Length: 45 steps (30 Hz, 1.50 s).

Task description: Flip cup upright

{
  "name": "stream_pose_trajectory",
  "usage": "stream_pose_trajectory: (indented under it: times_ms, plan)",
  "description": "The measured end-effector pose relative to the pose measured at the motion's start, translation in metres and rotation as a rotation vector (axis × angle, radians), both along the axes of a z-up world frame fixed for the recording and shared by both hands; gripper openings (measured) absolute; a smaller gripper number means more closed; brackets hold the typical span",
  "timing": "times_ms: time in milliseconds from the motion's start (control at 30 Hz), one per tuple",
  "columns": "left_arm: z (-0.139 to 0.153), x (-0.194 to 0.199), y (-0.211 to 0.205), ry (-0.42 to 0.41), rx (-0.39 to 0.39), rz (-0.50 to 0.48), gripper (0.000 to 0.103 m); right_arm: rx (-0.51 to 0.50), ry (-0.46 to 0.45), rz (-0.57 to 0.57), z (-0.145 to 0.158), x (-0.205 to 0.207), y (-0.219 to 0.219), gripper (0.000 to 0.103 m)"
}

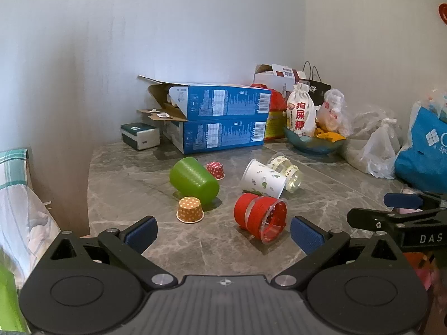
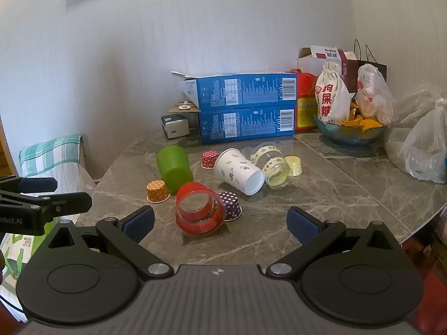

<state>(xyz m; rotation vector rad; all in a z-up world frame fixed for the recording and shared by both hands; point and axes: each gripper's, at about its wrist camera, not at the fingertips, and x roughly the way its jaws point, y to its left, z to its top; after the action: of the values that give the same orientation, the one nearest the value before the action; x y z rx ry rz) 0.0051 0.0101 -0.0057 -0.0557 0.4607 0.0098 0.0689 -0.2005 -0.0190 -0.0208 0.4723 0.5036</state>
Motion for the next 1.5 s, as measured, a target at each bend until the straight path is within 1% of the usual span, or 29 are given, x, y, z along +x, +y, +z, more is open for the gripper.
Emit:
stream_pose_trajectory:
  times_ms: [200, 433, 1500]
  plan:
    - [0.002, -0.003, -0.001, 0.000, 0.002, 0.010, 0.102, 0.021, -0.003, -0.006, 0.003, -0.002, -0.003, 0.102]
    - [0.003, -0.004, -0.003, -0.002, 0.004, 0.003, 0.102, 0.003, -0.003, -0.002, 0.004, -0.003, -0.001, 0.102]
    - [0.006, -0.014, -0.011, -0.002, -0.014, -0.008, 0.102, 0.011, 0.009, 0.015, 0.003, -0.009, -0.007, 0.102]
